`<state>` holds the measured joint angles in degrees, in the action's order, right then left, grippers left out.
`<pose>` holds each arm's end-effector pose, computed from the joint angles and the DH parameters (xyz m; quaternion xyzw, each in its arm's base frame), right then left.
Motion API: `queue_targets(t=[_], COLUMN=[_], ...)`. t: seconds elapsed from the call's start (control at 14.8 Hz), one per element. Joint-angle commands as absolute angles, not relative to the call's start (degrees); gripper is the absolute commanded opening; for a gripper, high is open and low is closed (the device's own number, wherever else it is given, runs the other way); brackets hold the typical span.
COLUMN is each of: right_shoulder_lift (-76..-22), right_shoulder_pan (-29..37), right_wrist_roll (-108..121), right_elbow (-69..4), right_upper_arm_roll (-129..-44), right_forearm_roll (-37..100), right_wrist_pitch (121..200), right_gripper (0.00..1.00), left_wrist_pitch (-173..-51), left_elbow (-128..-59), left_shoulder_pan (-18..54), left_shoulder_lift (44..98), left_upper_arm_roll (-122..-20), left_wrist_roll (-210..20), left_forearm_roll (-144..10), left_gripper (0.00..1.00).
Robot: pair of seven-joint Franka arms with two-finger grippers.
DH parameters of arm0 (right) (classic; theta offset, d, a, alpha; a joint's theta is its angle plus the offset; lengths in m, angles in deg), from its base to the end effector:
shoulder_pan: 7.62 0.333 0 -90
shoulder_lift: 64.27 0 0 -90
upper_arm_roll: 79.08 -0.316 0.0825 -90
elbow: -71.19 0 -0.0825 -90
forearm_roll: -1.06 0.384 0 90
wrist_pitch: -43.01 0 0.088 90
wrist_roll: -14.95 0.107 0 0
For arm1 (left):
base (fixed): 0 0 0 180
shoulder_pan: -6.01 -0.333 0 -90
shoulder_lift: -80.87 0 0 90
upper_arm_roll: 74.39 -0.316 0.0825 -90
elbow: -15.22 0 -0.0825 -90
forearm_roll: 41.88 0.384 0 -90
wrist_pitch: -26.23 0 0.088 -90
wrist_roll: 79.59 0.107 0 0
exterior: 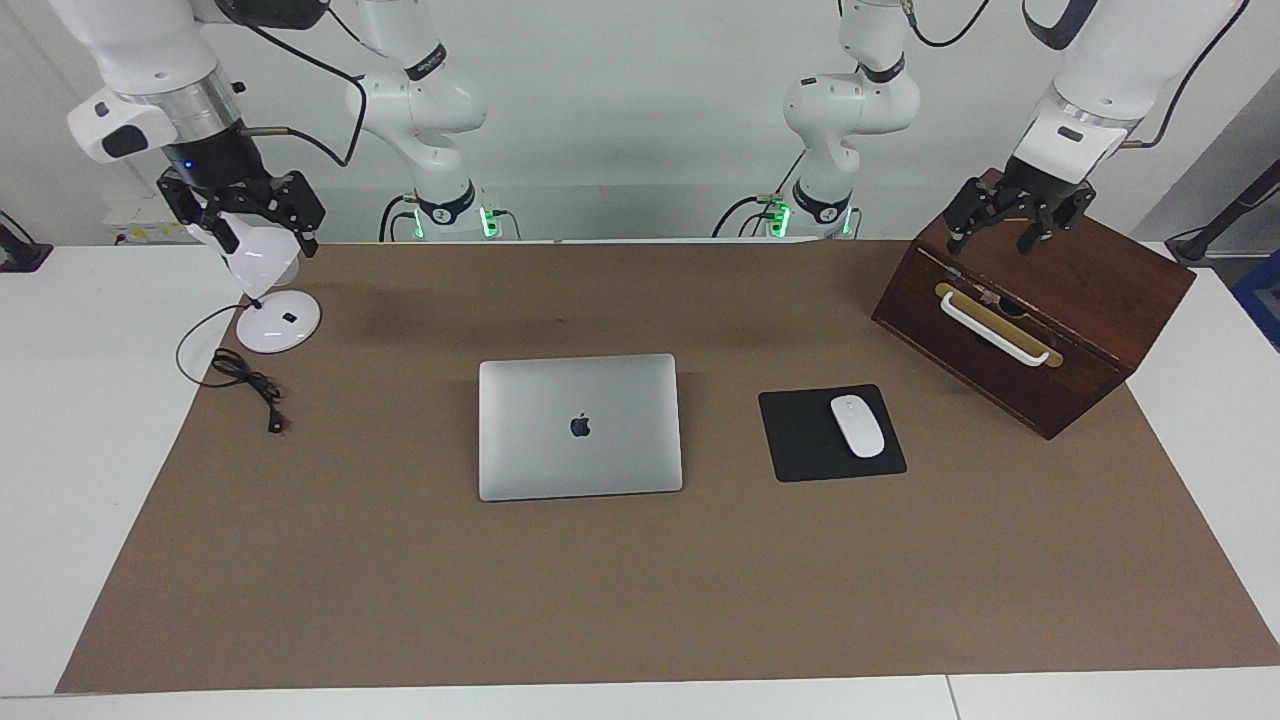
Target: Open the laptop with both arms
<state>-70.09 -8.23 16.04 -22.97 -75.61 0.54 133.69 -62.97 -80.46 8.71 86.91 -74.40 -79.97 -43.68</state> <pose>0.5223 -0.0400 0.6459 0.9988 -0.0450 0.0203 0.0020 0.5187 -0.0278 0.6332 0.9997 -0.0203 -0.0043 0.0156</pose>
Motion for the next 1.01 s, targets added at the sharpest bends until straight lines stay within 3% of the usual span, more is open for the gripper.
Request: queue_targets(t=[0.0, 0.95], right_shoulder_lift=[-68.75, -68.75], right_shoulder_pan=[-8.94, -9.46], right_wrist_roll=[16.79, 16.70], right_elbow=[-20.84, -21.36], right_upper_arm_roll=[-75.91, -75.74], right_forearm_roll=[1.94, 3.53], right_wrist_pitch=[133.27, 138.64], right_gripper=[1.00, 1.00], left_wrist_pitch=[-61.93, -62.37], left_elbow=[-79.97, -79.97], left_shoulder_pan=[9.35, 9.18], left_shoulder_lift=[87.37, 87.37], left_upper_arm_roll=[-74.56, -74.65], left_wrist_roll=[-79.85, -79.67], left_forearm_roll=[-42.49, -42.49], left_gripper=[1.00, 1.00])
